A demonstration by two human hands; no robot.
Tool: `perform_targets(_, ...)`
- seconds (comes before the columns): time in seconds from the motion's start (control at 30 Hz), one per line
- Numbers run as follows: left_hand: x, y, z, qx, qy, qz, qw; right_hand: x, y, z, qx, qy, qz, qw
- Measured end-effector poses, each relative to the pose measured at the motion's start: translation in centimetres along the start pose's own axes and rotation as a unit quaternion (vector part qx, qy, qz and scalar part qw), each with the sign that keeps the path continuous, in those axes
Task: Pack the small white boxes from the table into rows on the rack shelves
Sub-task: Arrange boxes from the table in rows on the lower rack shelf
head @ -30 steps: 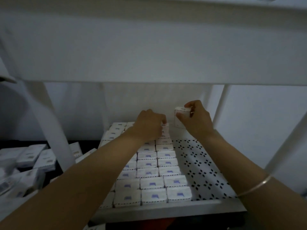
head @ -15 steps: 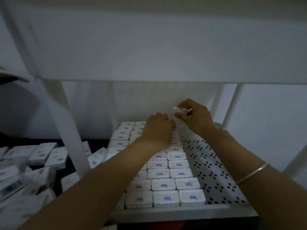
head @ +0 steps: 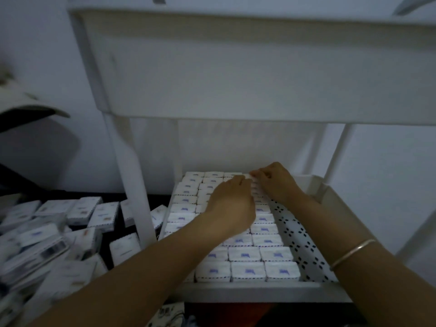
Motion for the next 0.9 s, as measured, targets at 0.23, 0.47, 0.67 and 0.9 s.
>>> perform_targets(0.23,0.6,-2.5,1.0,0.160,0.063,-0.072,0.982,0.5,-1.8,0.7,0.008,-0.005,0.116,0.993)
perform_targets(0.47,1.2,-4.8,-2.1,0.177,-0.079,-0.036,0.980,4.0,-5.1,-0.2,0.061,0.028,0.125,0.990)
perform_targets(0.67,1.6,-12.0,-7.5,0.159,-0.126,0.010,0.979,10.8,-11.9,-0.5,-0.021,-0.098,-0.053,0.994)
perform_targets(0.9,6.5,-24.6,-10.7,0.134,-0.122,0.006,0.983,19.1,-21.5,0.8,0.062,-0.099,-0.171,0.978)
Point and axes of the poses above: each hand's wrist, its own y-axis towards the middle knuckle, its own z-axis out of the palm, x = y × z, the point moved 1 cm from there along y, towards the middle knuckle, and after that the axes turned 12 degrees about -z, right-handed, at the moved point
